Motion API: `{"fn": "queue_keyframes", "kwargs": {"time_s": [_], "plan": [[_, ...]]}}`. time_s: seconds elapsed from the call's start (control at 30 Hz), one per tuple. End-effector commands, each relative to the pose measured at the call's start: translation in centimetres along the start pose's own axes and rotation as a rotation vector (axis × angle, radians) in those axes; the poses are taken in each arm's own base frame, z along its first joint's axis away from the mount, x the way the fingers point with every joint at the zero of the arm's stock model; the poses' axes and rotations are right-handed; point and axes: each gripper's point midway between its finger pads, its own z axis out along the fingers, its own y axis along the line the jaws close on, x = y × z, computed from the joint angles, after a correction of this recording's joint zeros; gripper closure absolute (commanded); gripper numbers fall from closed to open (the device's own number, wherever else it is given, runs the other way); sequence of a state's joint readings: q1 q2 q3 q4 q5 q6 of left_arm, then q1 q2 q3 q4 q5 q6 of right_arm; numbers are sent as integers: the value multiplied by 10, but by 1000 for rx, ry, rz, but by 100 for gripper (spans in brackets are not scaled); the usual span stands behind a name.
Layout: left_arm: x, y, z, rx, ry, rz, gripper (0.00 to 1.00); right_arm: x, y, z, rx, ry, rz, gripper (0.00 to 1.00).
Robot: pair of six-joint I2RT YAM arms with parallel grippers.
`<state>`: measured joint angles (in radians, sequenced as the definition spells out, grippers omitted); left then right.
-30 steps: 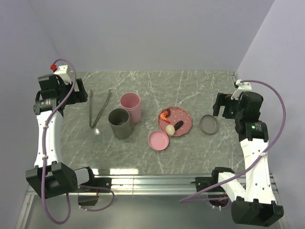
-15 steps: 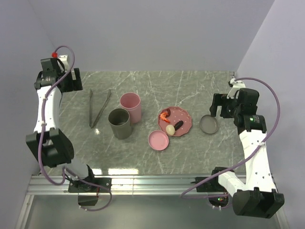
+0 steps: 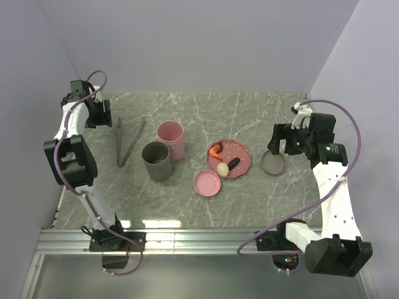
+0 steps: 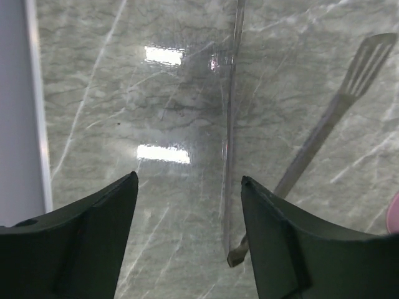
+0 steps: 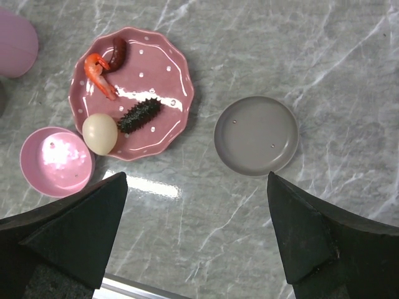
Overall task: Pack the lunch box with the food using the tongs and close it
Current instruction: Grab the clamp with the left arm
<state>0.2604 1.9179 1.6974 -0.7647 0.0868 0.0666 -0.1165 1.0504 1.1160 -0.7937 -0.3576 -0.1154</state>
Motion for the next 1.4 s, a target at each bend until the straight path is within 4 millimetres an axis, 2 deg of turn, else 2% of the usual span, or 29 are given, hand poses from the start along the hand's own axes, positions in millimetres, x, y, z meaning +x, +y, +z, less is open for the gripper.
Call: {"fn": "queue_keyframes", "kwargs": {"time_s": [0.0,0.2,0.33,0.43,0.7,0.73,0.77,0.83,1.03,1.13,1.23,1.27,1.3,1.37], "plan": [[-17,-4,7,10,-36,34,29,-16,6,-9,-31,-34,-35,0],[-10,-19,33,18,-28,81,31,-14,6,-6,-38,-13,-24,0],[-2,-21,55,11,4,97,32,-13,14,-8,-83,-6,-33,0],[-1,-24,67,12,17,96,38,-14,15,-10,-83,-11,-34,0],[11,-28,86,11,59,91,44,-17,11,-9,-65,-5,-34,0],[15,-27,90,7,70,86,46,-16,10,-9,-62,-4,-32,0],[17,-26,93,5,74,82,54,-17,11,-9,-62,-3,-35,0],[24,-26,100,1,96,70,59,-15,10,-8,-63,5,-34,0],[26,-25,106,-26,99,54,62,-16,12,-11,-75,19,-51,0],[23,-26,106,-29,90,48,66,-18,11,-13,-67,15,-56,0],[22,-26,105,-29,88,46,79,-22,12,-13,-71,5,-49,0],[19,-20,102,-67,83,39,93,-24,13,-14,-75,-1,-45,0],[17,-19,98,-74,79,28,99,-25,15,-14,-80,-2,-32,0],[11,-16,92,-74,68,16,100,-28,17,-15,-89,-7,-26,0]]}}
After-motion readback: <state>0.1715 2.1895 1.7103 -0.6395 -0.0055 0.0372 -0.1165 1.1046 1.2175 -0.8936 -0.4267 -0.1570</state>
